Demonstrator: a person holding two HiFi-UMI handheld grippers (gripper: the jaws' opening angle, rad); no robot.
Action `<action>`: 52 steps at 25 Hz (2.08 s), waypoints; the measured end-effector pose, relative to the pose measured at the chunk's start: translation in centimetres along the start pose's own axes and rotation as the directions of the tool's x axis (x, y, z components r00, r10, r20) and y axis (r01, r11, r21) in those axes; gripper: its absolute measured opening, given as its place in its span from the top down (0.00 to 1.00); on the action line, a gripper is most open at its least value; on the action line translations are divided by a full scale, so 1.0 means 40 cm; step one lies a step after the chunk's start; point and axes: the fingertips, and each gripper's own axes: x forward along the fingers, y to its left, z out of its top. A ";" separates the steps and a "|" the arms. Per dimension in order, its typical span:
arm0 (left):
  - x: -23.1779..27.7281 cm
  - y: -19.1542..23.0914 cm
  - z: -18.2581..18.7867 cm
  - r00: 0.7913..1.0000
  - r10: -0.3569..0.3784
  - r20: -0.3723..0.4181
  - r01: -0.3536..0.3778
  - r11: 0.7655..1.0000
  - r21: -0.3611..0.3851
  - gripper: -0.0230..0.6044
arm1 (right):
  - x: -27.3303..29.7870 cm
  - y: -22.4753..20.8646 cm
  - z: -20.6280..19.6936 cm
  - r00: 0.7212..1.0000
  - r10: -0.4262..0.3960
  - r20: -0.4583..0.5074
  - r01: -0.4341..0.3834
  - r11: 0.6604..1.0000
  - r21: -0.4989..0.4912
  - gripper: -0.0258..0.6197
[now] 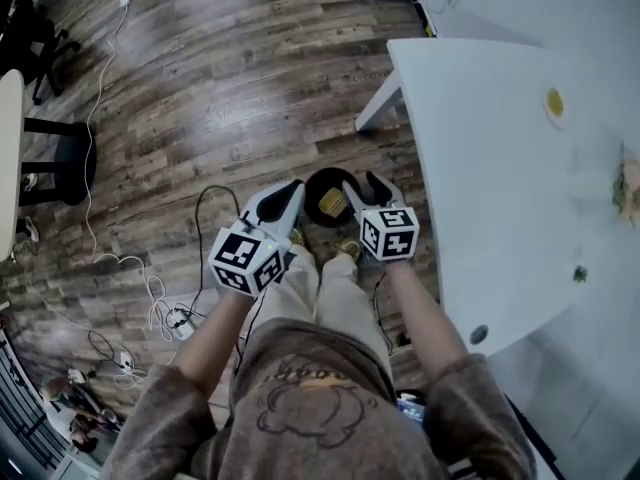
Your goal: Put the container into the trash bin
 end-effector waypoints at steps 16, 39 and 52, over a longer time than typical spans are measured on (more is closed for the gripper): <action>-0.138 -0.246 0.221 0.994 -0.077 0.080 0.070 0.994 0.081 0.96 | -0.407 0.122 0.305 0.972 0.078 0.221 -0.063 0.995 -0.076 0.63; -0.204 -0.358 0.295 0.978 -0.148 0.145 0.124 0.979 0.161 0.96 | -0.739 0.161 0.379 0.871 0.025 0.490 0.040 0.992 -0.121 0.85; -0.187 -0.378 0.303 0.971 -0.158 0.180 0.122 0.973 0.196 0.96 | -0.790 0.104 0.345 0.845 -0.058 0.532 0.121 0.989 -0.084 0.96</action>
